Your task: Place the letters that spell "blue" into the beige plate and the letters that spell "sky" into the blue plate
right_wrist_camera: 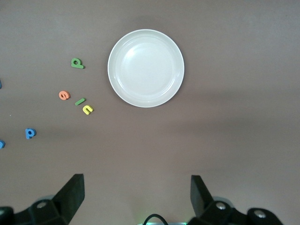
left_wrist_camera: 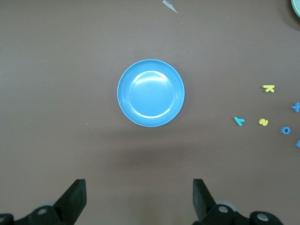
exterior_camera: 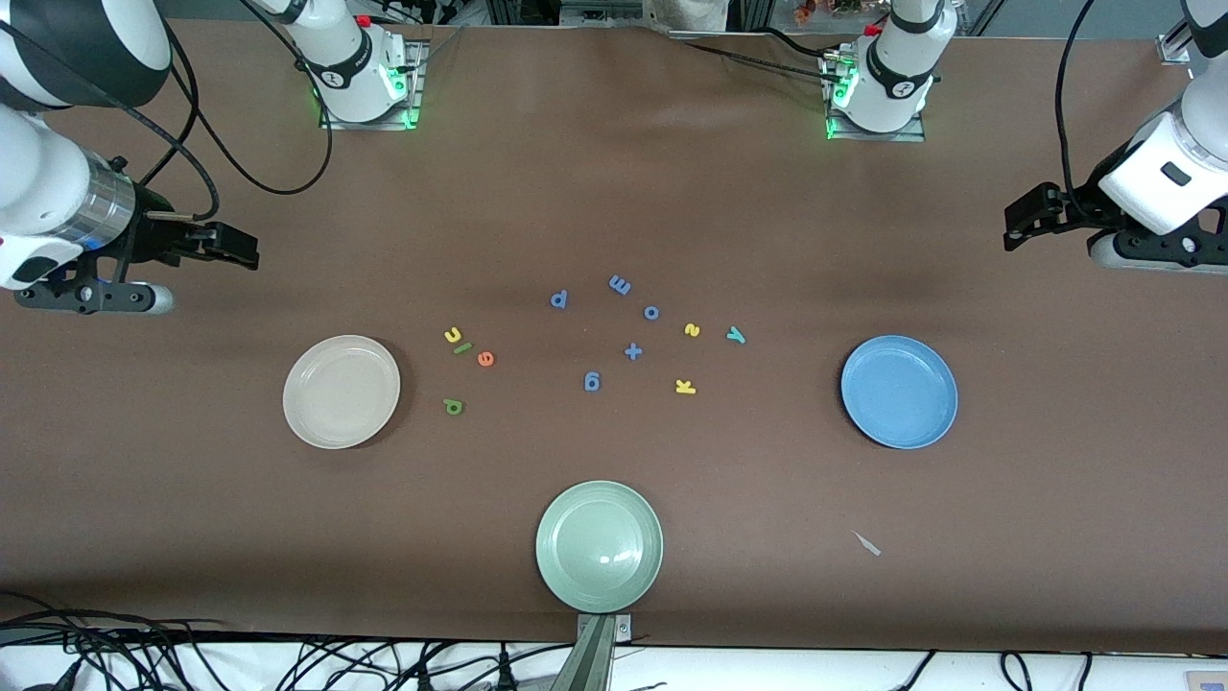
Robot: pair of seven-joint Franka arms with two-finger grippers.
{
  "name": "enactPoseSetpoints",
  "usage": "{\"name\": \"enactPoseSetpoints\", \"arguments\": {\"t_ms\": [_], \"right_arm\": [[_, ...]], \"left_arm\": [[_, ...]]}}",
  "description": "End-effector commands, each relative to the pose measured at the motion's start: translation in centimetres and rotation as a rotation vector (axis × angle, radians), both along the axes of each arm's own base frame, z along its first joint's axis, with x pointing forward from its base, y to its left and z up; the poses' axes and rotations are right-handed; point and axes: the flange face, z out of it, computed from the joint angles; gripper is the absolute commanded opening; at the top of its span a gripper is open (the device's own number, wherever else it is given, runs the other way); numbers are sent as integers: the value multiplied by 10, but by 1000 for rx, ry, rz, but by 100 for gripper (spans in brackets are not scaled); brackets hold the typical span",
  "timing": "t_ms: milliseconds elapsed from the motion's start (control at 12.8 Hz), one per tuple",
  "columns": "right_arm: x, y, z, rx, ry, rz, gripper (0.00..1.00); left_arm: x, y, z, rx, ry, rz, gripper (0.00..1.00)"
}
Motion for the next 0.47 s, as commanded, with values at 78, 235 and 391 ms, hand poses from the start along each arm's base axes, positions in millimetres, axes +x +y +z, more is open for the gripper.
{"name": "enactPoseSetpoints", "arguments": {"t_ms": [78, 235, 391], "right_arm": [[-3, 25, -5, 3, -60, -11, 100], [0, 44, -13, 1, -82, -22, 100], [3, 54, -26, 9, -96, -12, 100]], "left_arm": [[5, -14, -8, -1, 31, -40, 100], [12, -34, -28, 15, 65, -76, 100], [17, -46, -46, 15, 97, -87, 100]]}}
